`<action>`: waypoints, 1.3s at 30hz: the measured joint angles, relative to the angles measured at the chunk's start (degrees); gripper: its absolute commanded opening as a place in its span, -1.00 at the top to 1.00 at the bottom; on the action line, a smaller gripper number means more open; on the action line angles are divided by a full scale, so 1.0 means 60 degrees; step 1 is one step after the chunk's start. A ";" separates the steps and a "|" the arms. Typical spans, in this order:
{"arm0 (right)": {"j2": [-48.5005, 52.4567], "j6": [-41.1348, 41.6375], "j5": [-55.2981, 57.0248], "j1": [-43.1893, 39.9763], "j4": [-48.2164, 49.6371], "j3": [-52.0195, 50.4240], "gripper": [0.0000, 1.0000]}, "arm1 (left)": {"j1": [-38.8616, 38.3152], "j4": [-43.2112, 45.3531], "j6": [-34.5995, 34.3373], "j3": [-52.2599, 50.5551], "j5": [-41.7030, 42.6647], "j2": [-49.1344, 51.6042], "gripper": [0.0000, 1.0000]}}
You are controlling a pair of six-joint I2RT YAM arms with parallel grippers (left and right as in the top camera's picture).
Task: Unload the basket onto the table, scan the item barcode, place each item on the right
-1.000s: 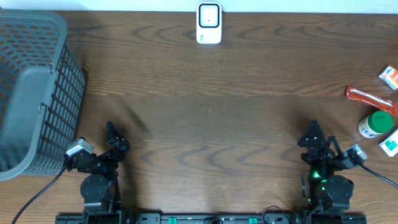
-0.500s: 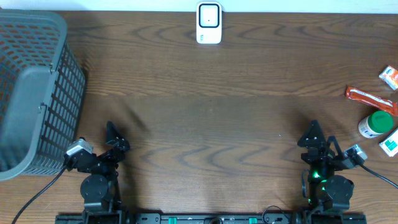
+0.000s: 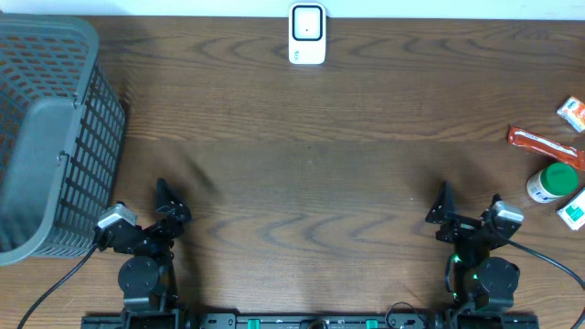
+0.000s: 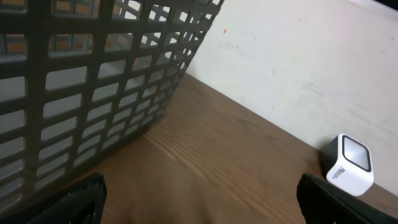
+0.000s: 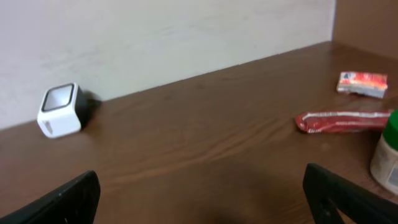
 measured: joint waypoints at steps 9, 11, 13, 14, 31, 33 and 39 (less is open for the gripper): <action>0.0000 -0.0448 -0.0033 0.0000 0.0033 0.0000 -0.99 | 0.0000 0.0000 0.0000 0.0000 0.0000 0.0000 -0.96; 0.0000 -0.0466 -0.0033 0.0000 0.0033 0.0000 -0.99 | 0.0000 0.0000 -0.0004 0.0000 0.0000 0.0000 -0.96; 0.0000 -0.0492 -0.0033 0.0000 0.0033 0.0000 -0.99 | 0.0000 0.0000 0.0000 0.0000 0.0000 0.0000 -0.96; 0.0000 -0.0503 -0.0033 0.0000 0.0033 0.0000 -0.99 | 0.0000 0.0000 0.0000 0.0000 0.0000 0.0000 -0.96; 0.0000 -0.0568 -0.0033 0.0000 0.0033 0.0000 -0.99 | 0.0000 0.0000 0.0000 0.0000 0.0000 0.0000 -0.96; 0.0000 -0.0568 -0.0033 0.0000 0.0033 0.0000 -0.99 | 0.0000 0.0000 0.0000 0.0000 0.0000 0.0000 -0.96; 0.0000 -0.0568 -0.0033 0.0000 0.0033 0.0000 -0.99 | 0.0000 0.0000 0.0000 0.0000 -0.0004 0.0000 -0.96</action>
